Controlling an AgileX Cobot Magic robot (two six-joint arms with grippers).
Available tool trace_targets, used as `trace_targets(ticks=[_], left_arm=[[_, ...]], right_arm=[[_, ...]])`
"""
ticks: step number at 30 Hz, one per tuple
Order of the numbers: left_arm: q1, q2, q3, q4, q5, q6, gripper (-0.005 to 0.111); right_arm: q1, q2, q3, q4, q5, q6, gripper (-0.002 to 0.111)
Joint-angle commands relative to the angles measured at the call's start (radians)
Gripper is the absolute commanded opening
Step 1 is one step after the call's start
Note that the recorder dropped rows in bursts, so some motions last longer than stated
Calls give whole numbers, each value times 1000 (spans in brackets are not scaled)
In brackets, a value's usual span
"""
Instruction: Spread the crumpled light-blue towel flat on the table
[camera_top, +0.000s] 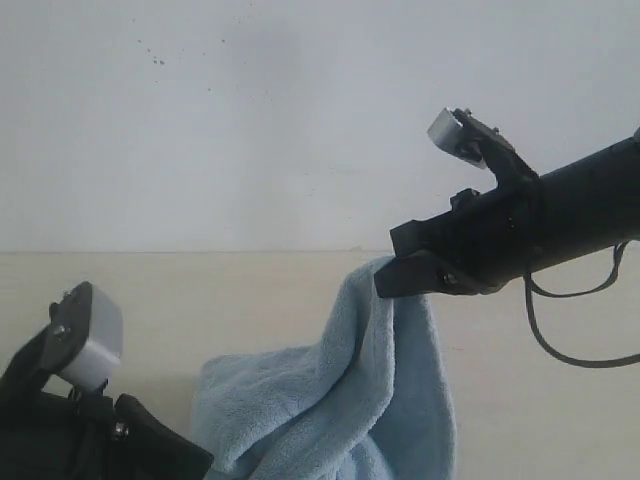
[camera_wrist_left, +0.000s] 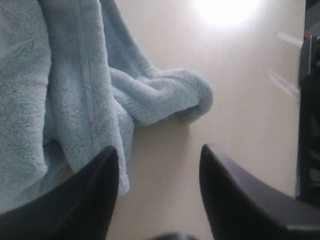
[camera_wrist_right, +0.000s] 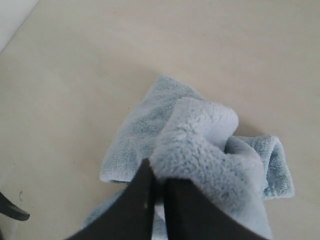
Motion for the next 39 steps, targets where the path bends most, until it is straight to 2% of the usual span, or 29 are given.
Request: trace_targets(ticks=[1, 3, 5, 6, 9, 14, 16, 18, 22, 24, 27, 34, 39], left_arm=[[-65, 40, 0, 55, -128, 7, 51], [-80, 72, 0, 93, -170, 7, 51], [-80, 108, 0, 134, -183, 7, 51], [-80, 121, 0, 162, -185, 7, 51], [-91, 156, 0, 266, -191, 7, 51], [-170, 159, -3, 311, -215, 64, 51], [-198, 159, -3, 321, -233, 90, 51], [-226, 159, -3, 337, -278, 90, 51], [-277, 159, -3, 333, -453, 88, 51], [-288, 159, -3, 325, -515, 88, 51], [-301, 159, -3, 301, -571, 88, 51], [-322, 159, -12, 293, -546, 93, 51], [-384, 159, -12, 272, -541, 93, 51]], right_arm=[[1, 17, 0, -4, 31, 2, 33], [1, 17, 0, -4, 47, 4, 52], [1, 17, 0, -4, 49, 4, 63], [1, 17, 0, -2, 49, 4, 65], [1, 17, 0, -2, 64, 4, 65], [-1, 7, 0, -39, 82, 4, 65], [-1, -5, -6, -171, 73, -26, 65], [-1, -10, -6, -379, 43, -11, 65], [-3, -8, -6, -669, -54, 299, 65], [-3, -8, -6, -698, -68, 381, 65], [-1, -8, -6, -695, -39, 403, 65], [-1, -8, 32, -677, -12, 445, 65], [-1, -8, 125, -696, -173, 445, 65]])
